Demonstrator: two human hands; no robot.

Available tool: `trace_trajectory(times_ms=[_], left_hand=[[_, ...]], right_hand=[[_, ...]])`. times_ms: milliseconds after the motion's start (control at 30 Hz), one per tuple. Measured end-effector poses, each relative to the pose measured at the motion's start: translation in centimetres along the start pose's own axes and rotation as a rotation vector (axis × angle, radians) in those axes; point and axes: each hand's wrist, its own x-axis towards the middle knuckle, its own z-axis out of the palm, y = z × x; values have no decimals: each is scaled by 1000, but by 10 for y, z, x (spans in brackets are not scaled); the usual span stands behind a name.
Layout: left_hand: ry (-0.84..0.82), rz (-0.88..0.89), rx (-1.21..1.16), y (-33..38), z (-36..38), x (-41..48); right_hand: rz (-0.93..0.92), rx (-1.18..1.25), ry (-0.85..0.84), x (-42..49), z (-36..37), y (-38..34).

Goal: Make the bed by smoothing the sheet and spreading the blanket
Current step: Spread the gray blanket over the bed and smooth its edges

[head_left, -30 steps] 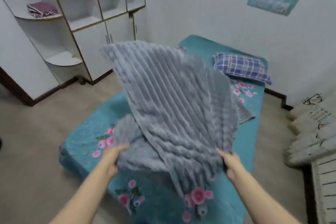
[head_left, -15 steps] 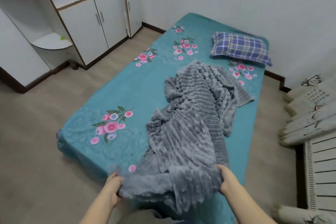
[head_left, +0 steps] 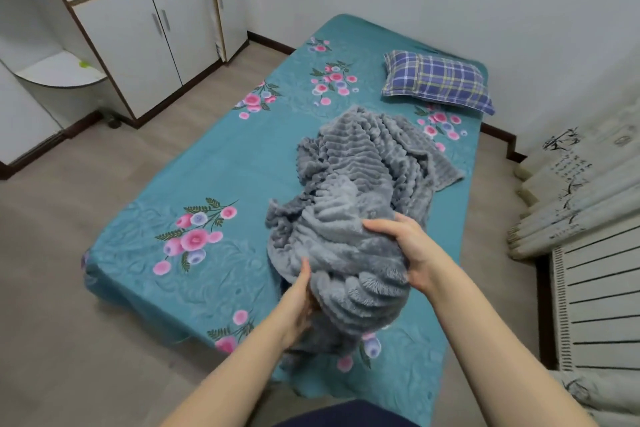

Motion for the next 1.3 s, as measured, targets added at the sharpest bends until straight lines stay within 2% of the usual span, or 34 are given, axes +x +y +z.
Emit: trace_trajectory(times_ms=[133,167,300,333,400,500,600,700,800,900,1000,1067,1133,1167,1200,1233,1300], left_hand=[[-39,164,-460,41,27,-7],[-74,177,-509,51,31,-12],[-251,183,-558,82,57,-39],[-285,180,-545,85,67,-45],[-337,178,-498,86,86,-59],[-462,170,-431,87,104,-80],[-443,251,-378,102,101,-89],[-291,384,-393,125,74,-92],[-134,419,-611,138,37,-83],[-77,357,-820,133,17,-74],[37,316,-861,123,10,-62],[135,302,-872,121,3,-57],[184,304,-827,121,-13,-54],[206,296,-779,121,-22,-55],[240,277,-735,121,-33,-55],[286,246,-709,118,-45,-54],[401,181,-601,105,-66,-50]], right_hand=[[-183,-20,106,-3,-25,1],[-198,-126,94,-5,-32,6],[-182,-869,-47,-15,-34,50],[-169,-954,-65,-15,-28,65],[-155,-873,10,-9,-12,90],[-30,-801,353,5,3,102],[-61,-735,551,17,-17,102],[-120,-605,564,11,-47,85],[-323,-366,592,-8,-58,35],[-534,-166,460,-34,-52,-22],[-648,-73,354,-59,-48,-56],[-790,-283,411,-72,-57,-64],[-869,-793,526,-76,-79,-59],[-822,-1120,575,-75,-93,-49],[-702,-1418,593,-72,-109,-34],[-515,-1616,581,-68,-124,-16],[-144,-1707,594,-59,-150,30]])
